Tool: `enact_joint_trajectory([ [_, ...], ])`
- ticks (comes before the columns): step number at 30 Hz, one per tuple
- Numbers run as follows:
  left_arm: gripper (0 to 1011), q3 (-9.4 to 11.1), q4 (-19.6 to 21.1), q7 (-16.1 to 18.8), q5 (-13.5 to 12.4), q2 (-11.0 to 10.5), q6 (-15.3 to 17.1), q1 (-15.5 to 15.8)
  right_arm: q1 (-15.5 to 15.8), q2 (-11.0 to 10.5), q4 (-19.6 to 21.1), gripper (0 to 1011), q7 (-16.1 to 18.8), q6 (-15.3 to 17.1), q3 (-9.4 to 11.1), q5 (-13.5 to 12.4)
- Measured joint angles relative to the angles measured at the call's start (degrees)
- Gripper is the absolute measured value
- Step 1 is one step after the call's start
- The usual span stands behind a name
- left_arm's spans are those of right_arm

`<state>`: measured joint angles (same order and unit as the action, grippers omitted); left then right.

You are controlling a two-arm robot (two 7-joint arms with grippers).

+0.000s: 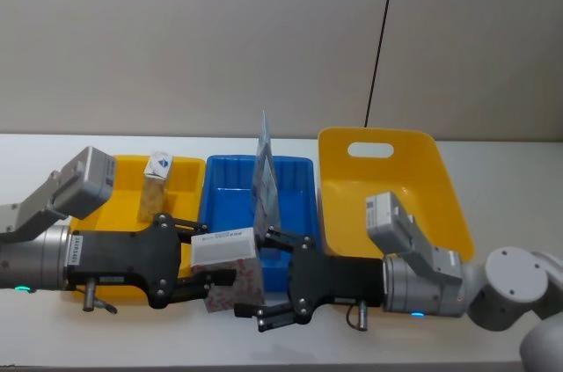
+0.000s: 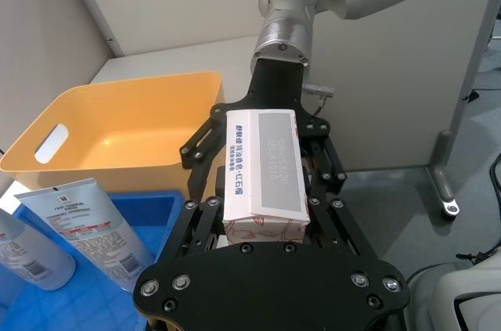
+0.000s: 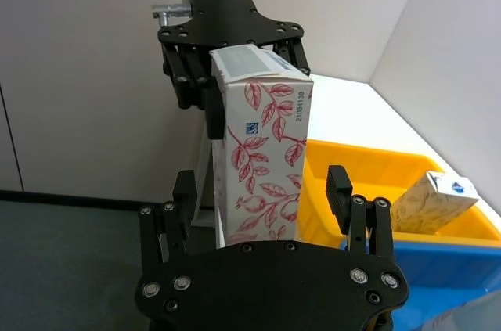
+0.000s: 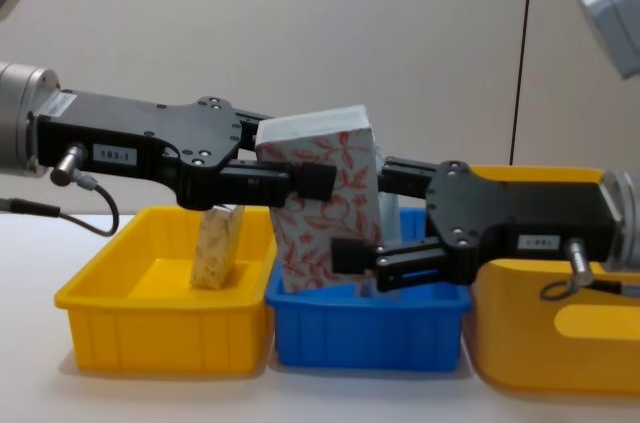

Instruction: Bimanual collaborative sorting of washing and personal care products

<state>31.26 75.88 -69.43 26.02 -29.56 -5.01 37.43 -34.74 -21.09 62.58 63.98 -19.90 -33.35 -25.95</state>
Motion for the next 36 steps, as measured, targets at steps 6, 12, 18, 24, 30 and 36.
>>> enact_joint_trajectory([
  [6,392,0.00,0.00,0.00,0.00,0.00,0.00,0.00,-1.14,1.18,-1.95,1002,-0.07,-0.63,-0.89,0.53],
  [12,392,0.00,0.00,0.00,0.00,0.00,0.00,0.00,-2.19,2.24,-3.63,902,-0.06,-1.10,-1.82,1.01],
  [18,392,0.00,0.00,0.00,0.00,0.00,0.00,0.00,-3.07,3.00,-4.79,730,-0.21,-1.27,-2.47,1.43],
  [24,391,-0.01,0.00,0.05,0.00,0.00,0.00,0.00,-3.74,3.48,-5.55,525,-0.51,-1.28,-3.07,1.72],
  [30,486,0.00,0.00,0.08,0.01,0.01,0.00,0.01,-3.91,3.49,-5.62,390,-0.81,-1.22,-3.35,1.78],
  [36,664,0.02,0.00,0.03,0.03,0.01,0.00,0.00,-3.91,3.04,-4.90,380,-1.28,-0.93,-3.44,1.53],
])
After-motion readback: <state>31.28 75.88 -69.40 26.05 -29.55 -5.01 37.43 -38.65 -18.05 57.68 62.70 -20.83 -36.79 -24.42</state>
